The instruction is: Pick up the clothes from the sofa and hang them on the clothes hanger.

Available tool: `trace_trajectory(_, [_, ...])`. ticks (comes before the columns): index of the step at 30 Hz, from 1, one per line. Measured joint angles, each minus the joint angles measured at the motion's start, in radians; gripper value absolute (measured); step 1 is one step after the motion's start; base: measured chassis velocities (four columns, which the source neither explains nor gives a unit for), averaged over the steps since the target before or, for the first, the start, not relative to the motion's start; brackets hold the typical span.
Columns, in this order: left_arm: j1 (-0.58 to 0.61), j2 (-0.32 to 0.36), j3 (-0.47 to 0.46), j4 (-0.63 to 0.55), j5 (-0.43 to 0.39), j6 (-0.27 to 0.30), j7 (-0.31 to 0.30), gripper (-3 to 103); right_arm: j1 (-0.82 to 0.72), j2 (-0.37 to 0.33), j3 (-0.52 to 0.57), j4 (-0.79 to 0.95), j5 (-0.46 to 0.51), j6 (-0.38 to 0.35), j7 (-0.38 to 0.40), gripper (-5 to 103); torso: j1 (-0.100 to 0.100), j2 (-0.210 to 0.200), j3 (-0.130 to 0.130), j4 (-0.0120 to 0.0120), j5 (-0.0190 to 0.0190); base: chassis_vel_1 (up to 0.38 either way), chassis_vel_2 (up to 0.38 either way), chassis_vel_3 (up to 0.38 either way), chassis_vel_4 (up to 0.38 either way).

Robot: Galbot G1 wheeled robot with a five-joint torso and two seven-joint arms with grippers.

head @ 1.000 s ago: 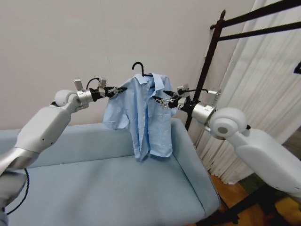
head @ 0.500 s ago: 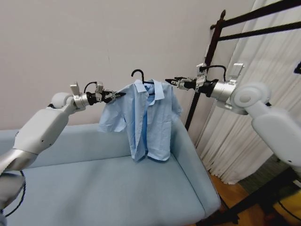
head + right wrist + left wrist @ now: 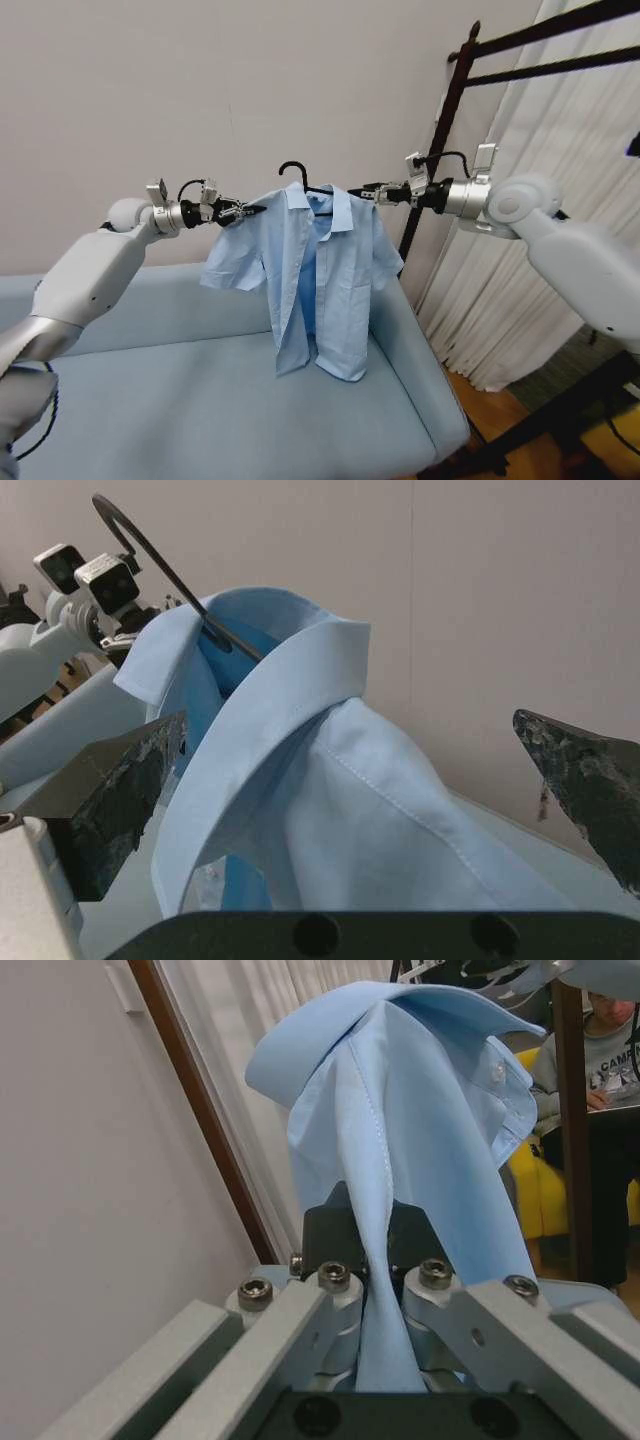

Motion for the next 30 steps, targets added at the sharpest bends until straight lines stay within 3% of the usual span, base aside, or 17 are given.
trace_trajectory(10, [0.012,-0.003,-0.012,0.001,0.000,-0.001,0.012,3,0.032,0.000,-0.039,-0.072,-0.058,0.004,-0.084,100,0.000,0.000,0.000,0.0001,-0.0001,0.000,0.000,0.000,0.000])
trace_trajectory(12, [0.015,-0.003,-0.015,0.001,-0.002,-0.001,0.013,3,0.024,-0.004,-0.049,-0.072,-0.105,0.018,-0.112,96,0.000,0.000,0.000,0.0000,-0.0002,0.000,0.000,0.000,0.000])
trace_trajectory(21, [0.019,-0.006,-0.020,-0.003,-0.005,-0.001,0.015,3,0.023,0.015,-0.066,-0.063,-0.136,0.027,-0.108,82,0.000,0.000,0.000,0.0003,-0.0002,0.000,0.000,0.000,0.000])
trace_trajectory(22, [0.019,-0.005,-0.020,-0.003,-0.005,-0.001,0.017,3,0.029,0.018,-0.071,-0.062,-0.135,0.028,-0.107,73,0.000,0.000,0.000,0.0002,-0.0003,0.000,0.000,0.000,0.000])
trace_trajectory(30, [0.023,-0.005,-0.020,-0.003,-0.005,-0.004,0.027,3,0.069,0.018,-0.103,-0.057,-0.129,0.031,-0.112,71,0.000,0.000,0.000,0.0000,-0.0003,0.000,0.000,0.000,0.000])
